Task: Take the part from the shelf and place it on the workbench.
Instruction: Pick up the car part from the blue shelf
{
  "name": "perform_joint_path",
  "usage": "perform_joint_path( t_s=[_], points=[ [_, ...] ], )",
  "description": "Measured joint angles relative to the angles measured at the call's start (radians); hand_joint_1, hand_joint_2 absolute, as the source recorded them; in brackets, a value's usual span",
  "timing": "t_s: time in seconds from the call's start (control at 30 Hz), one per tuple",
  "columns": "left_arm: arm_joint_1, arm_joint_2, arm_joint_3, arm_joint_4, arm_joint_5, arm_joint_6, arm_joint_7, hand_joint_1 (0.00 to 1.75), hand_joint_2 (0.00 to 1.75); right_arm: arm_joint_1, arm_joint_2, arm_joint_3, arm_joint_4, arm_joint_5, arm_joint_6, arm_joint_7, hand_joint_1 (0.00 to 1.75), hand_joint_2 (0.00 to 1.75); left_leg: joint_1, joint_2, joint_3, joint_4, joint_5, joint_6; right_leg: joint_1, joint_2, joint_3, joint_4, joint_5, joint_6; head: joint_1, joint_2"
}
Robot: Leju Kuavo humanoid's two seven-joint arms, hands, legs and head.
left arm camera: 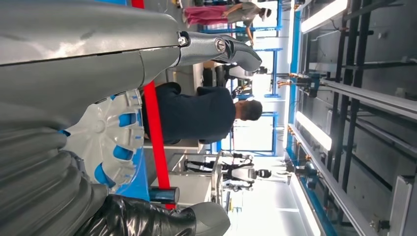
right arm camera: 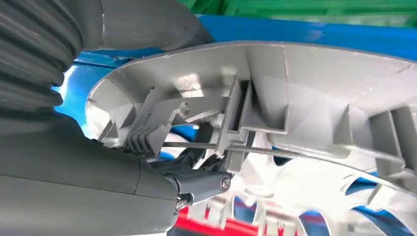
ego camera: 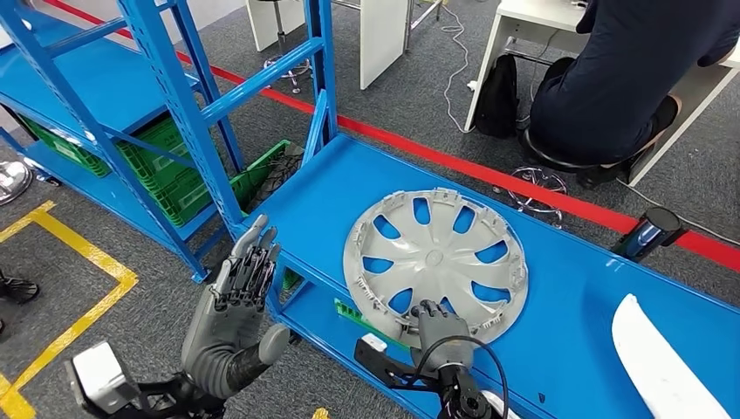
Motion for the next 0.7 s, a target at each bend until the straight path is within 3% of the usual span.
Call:
perform_joint_path(
  t_s=[0.43,0.7],
  points=[
    [-0.001,-0.002,0.0,0.002,0.0,0.004,0.007,0.0,1.75,0.062,0.008,-0.016,-0.055,0.358,0.047,0.017,1.75,1.75,-0.001,-0.001,0.007,0.001,0.004,0.004,-0.001,0.0,0.011,0.0,0.01,0.001,0.001,0.0],
    [0.0,-0.002,0.0,0.005,0.0,0.017,0.008,0.0,1.75,0.102,0.006,-0.059,-0.142,0.446,0.028,0.017,1.75,1.75,-0.003,0.0,-0.003,0.001,0.009,0.005,-0.003,0.0,0.001,-0.001,0.016,0.003,0.002,0.0]
  ],
)
